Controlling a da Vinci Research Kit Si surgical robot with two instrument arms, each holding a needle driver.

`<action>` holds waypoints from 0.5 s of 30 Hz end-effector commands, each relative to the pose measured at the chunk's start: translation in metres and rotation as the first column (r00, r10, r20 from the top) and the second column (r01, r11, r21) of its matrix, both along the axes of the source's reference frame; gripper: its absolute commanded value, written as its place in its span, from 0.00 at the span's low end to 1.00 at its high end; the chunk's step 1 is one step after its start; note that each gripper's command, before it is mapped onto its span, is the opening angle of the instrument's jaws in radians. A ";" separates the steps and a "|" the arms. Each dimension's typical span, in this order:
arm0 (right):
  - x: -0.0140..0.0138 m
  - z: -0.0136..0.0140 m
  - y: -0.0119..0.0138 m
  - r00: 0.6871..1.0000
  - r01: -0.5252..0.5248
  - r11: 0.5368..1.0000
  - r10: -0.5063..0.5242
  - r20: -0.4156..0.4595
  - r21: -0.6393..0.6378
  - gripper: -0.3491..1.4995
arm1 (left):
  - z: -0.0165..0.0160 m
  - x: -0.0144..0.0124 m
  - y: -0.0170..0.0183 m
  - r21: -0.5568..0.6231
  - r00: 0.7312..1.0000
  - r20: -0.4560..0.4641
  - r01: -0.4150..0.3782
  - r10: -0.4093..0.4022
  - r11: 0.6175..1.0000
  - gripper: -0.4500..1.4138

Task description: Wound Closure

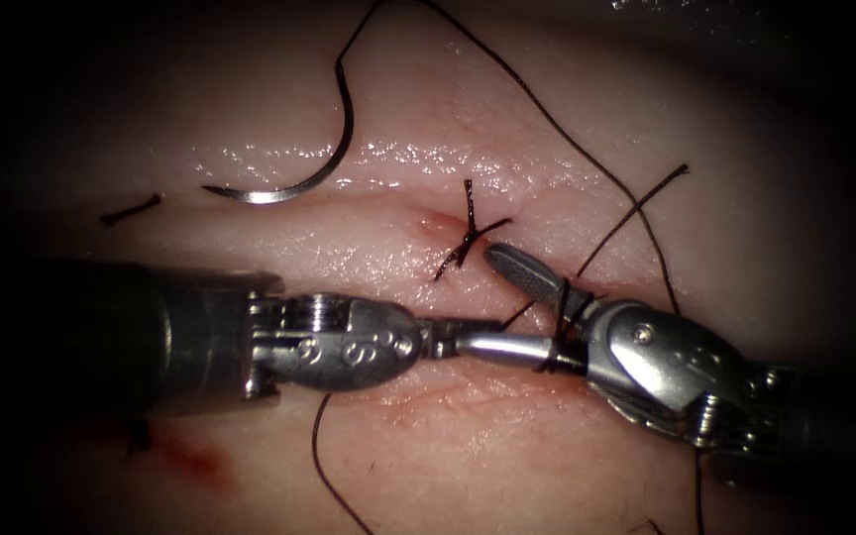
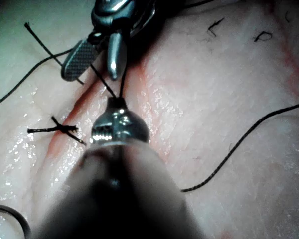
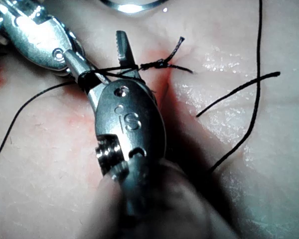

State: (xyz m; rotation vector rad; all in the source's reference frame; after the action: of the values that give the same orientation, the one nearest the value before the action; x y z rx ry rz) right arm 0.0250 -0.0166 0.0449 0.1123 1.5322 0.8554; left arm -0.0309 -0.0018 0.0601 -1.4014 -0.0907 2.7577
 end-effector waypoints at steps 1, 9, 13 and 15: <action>0.0002 0.0007 -0.0001 0.999 -0.035 0.999 0.034 0.014 0.027 0.54 | 0.0003 -0.0005 -0.0003 0.001 1.000 -0.001 0.001 -0.001 1.000 0.00; -0.0022 0.0019 -0.0004 0.976 -0.185 0.979 0.174 0.130 0.082 0.49 | -0.0012 -0.0018 -0.0002 0.009 1.000 0.003 0.013 -0.013 1.000 0.00; -0.0036 0.0024 -0.0004 0.955 -0.265 0.958 0.245 0.170 0.109 0.46 | -0.0016 -0.0026 0.0009 0.013 0.999 0.013 0.030 -0.030 0.999 0.00; -0.0044 0.0026 -0.0003 0.941 -0.306 0.943 0.279 0.192 0.129 0.45 | -0.0017 -0.0030 0.0015 0.023 0.999 0.018 0.037 -0.037 0.999 0.00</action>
State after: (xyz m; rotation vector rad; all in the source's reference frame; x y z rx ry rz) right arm 0.0199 -0.0166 0.0470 -0.0809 1.3320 1.2060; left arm -0.0337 0.0003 0.0576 -1.4068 -0.0895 2.7009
